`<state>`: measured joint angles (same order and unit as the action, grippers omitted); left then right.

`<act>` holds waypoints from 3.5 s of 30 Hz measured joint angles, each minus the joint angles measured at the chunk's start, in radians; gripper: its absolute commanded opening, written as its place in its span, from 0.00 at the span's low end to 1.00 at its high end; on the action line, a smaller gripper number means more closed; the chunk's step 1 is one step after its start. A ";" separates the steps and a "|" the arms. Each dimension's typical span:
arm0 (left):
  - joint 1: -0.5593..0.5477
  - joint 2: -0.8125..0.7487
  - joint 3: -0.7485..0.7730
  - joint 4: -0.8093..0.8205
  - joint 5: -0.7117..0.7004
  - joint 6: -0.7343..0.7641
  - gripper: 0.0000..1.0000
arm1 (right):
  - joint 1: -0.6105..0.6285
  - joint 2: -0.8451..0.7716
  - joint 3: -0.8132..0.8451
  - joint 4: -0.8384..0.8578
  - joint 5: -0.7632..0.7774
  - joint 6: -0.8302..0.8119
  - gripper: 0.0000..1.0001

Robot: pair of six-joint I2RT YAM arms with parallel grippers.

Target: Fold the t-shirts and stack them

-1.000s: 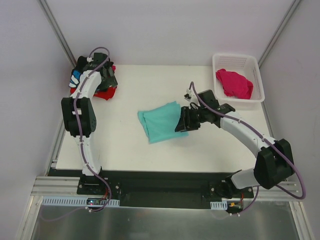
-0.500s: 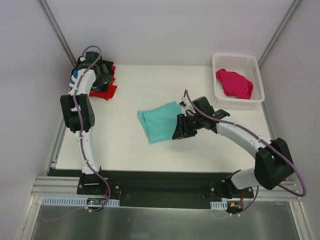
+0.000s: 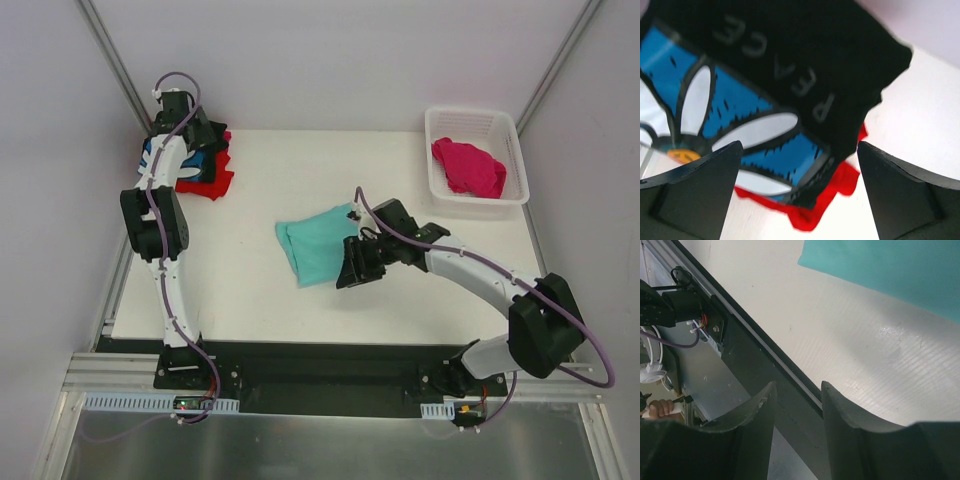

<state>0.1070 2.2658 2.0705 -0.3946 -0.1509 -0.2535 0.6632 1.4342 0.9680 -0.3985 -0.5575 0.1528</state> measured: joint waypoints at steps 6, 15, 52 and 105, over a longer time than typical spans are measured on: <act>0.008 0.040 0.037 0.163 -0.017 0.020 0.99 | 0.024 -0.033 -0.015 -0.005 -0.004 0.006 0.45; 0.023 0.145 0.048 0.402 -0.071 0.040 0.99 | 0.085 -0.034 -0.014 -0.011 -0.045 0.041 0.46; 0.117 0.248 0.109 0.372 0.109 -0.112 0.99 | 0.095 -0.126 0.205 -0.203 -0.078 0.038 0.49; 0.181 0.098 -0.070 0.188 0.490 -0.523 0.99 | 0.108 -0.211 0.199 -0.226 -0.052 0.053 0.52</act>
<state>0.2882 2.3638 2.0003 -0.2062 0.3389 -0.7765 0.7712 1.2236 1.1667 -0.6247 -0.6098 0.2054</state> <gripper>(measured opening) 0.991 0.513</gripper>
